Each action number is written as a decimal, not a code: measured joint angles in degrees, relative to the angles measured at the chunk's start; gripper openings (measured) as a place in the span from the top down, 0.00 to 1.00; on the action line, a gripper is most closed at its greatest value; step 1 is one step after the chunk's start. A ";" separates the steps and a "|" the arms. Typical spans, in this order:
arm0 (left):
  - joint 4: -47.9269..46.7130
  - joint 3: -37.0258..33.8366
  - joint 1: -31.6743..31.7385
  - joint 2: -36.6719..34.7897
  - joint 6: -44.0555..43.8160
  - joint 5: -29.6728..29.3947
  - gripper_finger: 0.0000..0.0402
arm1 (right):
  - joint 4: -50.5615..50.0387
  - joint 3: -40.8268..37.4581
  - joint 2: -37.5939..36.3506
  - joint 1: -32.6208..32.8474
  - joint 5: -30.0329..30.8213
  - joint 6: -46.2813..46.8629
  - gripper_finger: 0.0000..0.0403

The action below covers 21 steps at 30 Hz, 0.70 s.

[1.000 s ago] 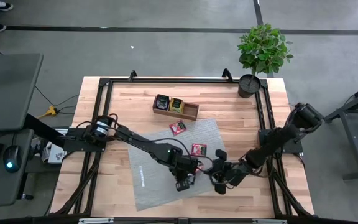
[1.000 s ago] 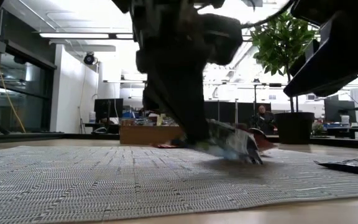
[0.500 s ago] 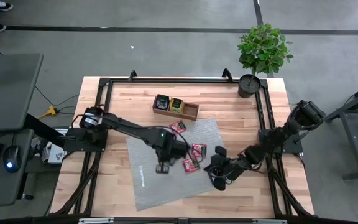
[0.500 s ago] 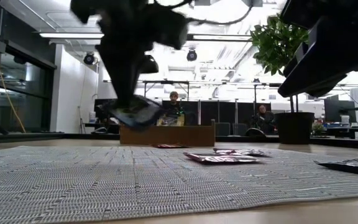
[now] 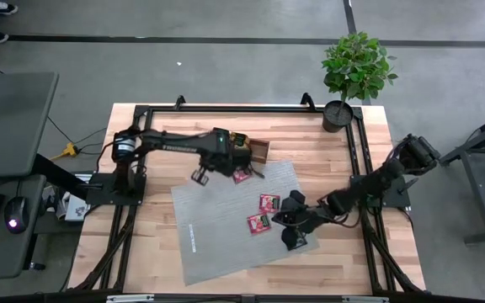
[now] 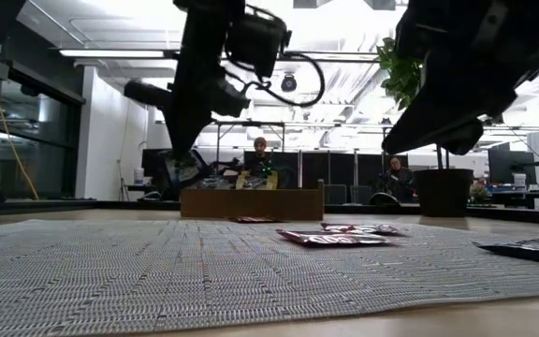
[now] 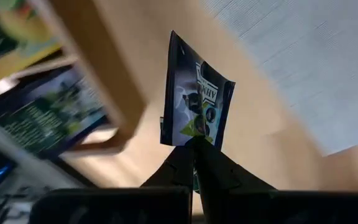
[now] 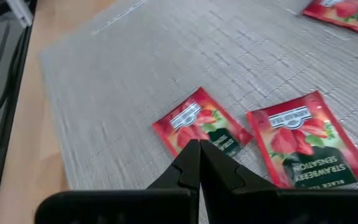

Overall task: Pick & Place Tea
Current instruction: Put the purple tea bag into the left section of the wooden organizer

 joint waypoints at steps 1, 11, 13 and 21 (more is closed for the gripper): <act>-0.02 0.00 1.17 0.02 1.75 -1.40 1.00 | 0.00 0.00 0.00 -0.46 0.02 0.45 1.00; 1.31 0.00 8.55 0.02 15.42 -10.34 1.00 | 0.00 0.02 -0.02 -4.75 -1.08 1.16 1.00; 3.16 0.00 8.99 0.02 18.12 -11.90 1.00 | 0.00 0.04 -0.02 -5.49 -1.17 1.15 1.00; 8.74 0.00 8.86 0.02 29.64 -16.63 1.00 | 0.00 0.04 -0.02 -7.61 -3.19 0.98 1.00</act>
